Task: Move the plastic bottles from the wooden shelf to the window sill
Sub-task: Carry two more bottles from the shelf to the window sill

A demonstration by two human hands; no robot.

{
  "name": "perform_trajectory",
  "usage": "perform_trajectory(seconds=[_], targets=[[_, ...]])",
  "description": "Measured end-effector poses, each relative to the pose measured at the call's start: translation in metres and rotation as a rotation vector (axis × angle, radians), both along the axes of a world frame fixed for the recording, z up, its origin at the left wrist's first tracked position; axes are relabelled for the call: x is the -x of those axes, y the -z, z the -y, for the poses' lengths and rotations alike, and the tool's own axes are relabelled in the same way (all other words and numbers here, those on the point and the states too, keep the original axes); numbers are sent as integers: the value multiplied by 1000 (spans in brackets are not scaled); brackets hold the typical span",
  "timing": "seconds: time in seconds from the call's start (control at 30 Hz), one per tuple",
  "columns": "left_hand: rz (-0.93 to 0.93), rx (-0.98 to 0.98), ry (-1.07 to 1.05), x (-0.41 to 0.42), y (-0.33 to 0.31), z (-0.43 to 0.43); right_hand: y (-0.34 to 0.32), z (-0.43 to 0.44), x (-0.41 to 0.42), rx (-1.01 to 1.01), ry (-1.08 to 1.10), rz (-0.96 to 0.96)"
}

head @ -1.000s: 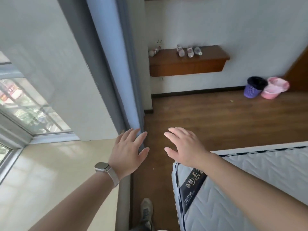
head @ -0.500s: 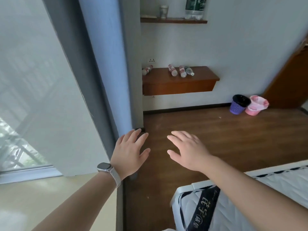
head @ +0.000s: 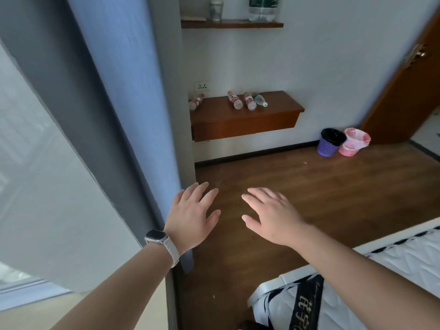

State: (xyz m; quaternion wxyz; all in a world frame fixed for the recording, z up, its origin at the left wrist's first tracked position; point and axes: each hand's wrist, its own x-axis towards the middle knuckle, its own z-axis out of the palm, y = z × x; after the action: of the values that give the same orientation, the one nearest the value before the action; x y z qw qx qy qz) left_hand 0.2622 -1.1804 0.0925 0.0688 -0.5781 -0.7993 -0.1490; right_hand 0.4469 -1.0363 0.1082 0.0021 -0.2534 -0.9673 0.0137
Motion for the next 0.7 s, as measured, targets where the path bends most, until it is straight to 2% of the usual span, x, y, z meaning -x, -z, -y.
perform_trajectory(seconds=[0.17, 0.33, 0.7], targets=[[21, 31, 4, 17, 8, -35, 3, -37, 15, 41, 103, -77], [31, 53, 16, 39, 15, -87, 19, -93, 33, 65, 133, -76], [-61, 166, -20, 88, -23, -250, 13, -244, 80, 155, 143, -111]])
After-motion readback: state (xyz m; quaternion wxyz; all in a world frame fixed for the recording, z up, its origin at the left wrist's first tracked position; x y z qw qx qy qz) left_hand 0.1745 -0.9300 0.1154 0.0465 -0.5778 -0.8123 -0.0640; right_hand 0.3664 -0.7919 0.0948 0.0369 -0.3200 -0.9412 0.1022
